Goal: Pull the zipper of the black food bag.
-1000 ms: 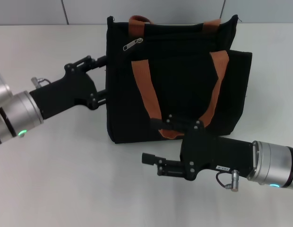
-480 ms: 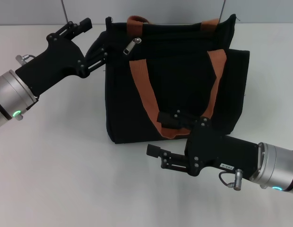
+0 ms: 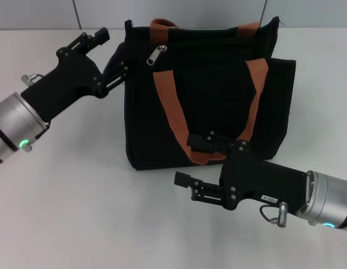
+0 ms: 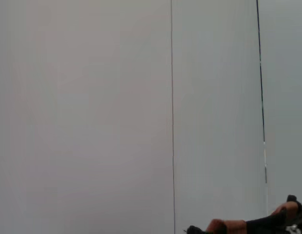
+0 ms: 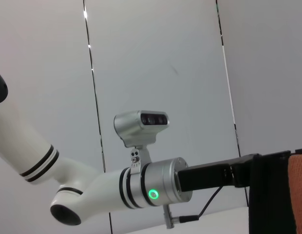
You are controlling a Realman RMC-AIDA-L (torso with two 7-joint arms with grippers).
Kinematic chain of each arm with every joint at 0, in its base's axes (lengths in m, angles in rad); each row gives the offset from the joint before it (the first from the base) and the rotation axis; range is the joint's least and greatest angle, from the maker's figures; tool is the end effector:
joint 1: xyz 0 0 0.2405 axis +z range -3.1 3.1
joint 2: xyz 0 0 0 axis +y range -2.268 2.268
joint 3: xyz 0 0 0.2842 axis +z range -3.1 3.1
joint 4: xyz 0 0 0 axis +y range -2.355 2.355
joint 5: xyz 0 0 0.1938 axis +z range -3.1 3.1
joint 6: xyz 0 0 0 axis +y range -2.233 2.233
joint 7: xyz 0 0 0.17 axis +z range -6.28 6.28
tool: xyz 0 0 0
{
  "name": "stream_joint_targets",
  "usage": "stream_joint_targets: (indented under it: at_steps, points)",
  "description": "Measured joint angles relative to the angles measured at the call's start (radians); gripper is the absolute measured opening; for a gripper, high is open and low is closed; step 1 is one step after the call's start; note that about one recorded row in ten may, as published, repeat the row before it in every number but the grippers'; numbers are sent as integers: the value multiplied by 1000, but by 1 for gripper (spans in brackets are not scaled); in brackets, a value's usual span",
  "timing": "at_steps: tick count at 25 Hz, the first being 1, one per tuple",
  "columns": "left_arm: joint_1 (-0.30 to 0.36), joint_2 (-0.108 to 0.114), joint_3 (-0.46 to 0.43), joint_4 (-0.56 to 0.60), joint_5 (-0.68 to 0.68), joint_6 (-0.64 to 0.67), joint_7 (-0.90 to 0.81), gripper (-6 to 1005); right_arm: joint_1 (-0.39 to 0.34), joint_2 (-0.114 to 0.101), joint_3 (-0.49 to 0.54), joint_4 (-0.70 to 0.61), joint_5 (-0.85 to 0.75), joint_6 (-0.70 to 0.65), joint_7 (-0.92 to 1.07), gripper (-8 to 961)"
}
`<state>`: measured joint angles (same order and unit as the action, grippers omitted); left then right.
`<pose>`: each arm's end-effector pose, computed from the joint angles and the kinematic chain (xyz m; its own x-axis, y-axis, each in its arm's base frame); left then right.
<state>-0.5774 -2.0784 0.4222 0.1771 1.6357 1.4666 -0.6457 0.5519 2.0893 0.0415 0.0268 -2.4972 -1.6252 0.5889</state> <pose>-0.2537 0.3619 -0.0391 0.6645 -0.0821 0.7428 0.4673 -0.7300 -0.4987 0.2300 0.2681 -0.1083 0.6439 -0.0736 -0.7616 -0.2778 -0.9499 -0.1430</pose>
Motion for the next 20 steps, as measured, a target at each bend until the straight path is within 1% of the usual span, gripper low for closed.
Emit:
stream_joint_targets:
  at_steps: [4, 5, 8, 10, 17, 20]
  points:
    - [6, 0, 0, -13, 0, 15, 29, 702, -5, 0, 0, 2, 0, 0, 0, 758]
    - [14, -1, -4, -42, -9, 35, 85, 702, -8, 0, 0, 3, 0, -1, 0, 758]
    - [16, -1, -8, -58, -19, 39, 107, 699, -10, 0, 0, 3, 0, -2, 0, 758]
    - [16, -1, -5, -60, -21, 40, 106, 507, -17, 0, 0, 3, 0, -5, 0, 758]
    - [17, -2, -1, -61, -20, 48, 104, 293, -25, 0, 0, 5, 0, -8, 0, 758]
    - [19, -2, -1, -61, -20, 54, 98, 159, -26, 0, 0, 10, 0, -8, 0, 758]
